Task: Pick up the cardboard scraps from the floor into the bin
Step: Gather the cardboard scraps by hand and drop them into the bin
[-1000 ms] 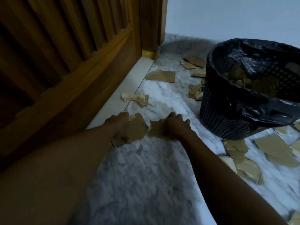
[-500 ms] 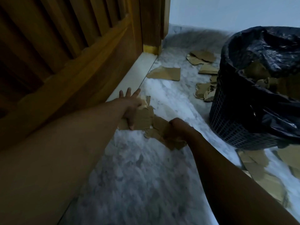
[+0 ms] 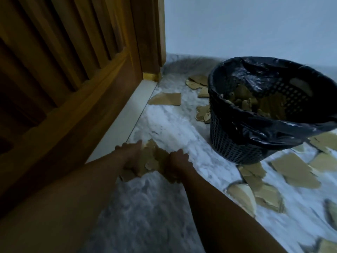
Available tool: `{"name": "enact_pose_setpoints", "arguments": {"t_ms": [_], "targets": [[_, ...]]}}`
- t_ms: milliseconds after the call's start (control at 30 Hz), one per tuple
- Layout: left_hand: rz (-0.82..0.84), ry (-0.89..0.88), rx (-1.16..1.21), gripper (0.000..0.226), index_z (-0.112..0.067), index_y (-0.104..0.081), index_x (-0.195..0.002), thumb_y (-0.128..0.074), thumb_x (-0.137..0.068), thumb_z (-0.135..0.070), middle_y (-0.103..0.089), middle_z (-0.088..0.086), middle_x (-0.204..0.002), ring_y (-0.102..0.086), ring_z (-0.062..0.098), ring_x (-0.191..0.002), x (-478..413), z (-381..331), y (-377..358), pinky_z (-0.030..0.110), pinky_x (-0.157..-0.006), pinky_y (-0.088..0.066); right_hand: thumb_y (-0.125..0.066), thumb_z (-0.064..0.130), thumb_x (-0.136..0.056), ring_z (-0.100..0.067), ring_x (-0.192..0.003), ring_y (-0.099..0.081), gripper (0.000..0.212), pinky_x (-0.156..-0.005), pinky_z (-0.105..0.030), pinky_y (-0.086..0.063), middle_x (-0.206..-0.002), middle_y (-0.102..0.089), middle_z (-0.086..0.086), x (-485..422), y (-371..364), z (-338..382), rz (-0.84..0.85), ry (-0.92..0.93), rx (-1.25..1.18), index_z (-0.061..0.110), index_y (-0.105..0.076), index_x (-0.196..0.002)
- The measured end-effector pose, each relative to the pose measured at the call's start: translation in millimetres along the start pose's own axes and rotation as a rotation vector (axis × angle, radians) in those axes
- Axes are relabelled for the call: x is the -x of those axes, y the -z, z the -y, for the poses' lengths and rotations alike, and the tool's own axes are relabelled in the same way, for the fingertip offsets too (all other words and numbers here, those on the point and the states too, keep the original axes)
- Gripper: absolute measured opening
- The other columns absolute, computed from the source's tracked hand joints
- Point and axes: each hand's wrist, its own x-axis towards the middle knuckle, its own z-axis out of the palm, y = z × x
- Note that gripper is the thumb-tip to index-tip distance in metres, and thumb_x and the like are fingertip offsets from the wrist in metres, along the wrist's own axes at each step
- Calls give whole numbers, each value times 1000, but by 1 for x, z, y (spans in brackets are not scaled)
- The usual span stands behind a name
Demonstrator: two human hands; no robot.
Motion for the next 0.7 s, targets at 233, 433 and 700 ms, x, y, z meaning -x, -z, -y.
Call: {"name": "enact_pose_setpoints", "arguments": {"t_ms": [233, 433, 700], "targets": [[-70, -81, -91, 71, -22, -32, -141, -67, -83, -39, -28, 9, -147, -29, 37, -133, 68, -32, -41, 56, -110, -27, -49, 39, -97, -30, -126, -47, 48, -107, -49, -41, -138, -48, -11, 88, -29, -27, 46, -28, -50, 12, -50, -137], [-223, -199, -190, 70, -28, -38, -136, -64, -78, -59, -46, -1, -140, -35, 30, -131, 116, -65, -67, 52, -106, -24, -53, 43, -96, -26, -105, -64, 46, -88, -34, -53, -115, -63, -11, 121, -18, -88, -111, -52, -65, 12, -56, -130], [-139, -192, -227, 79, -29, -27, -147, -68, -82, -48, -37, -2, -150, -27, 30, -139, 142, -95, -92, 53, -110, -19, -66, 31, -88, -37, -127, -41, 41, -101, -50, -40, -128, -51, -8, 154, 2, -174, -244, -243, -9, 16, -55, -125]]}}
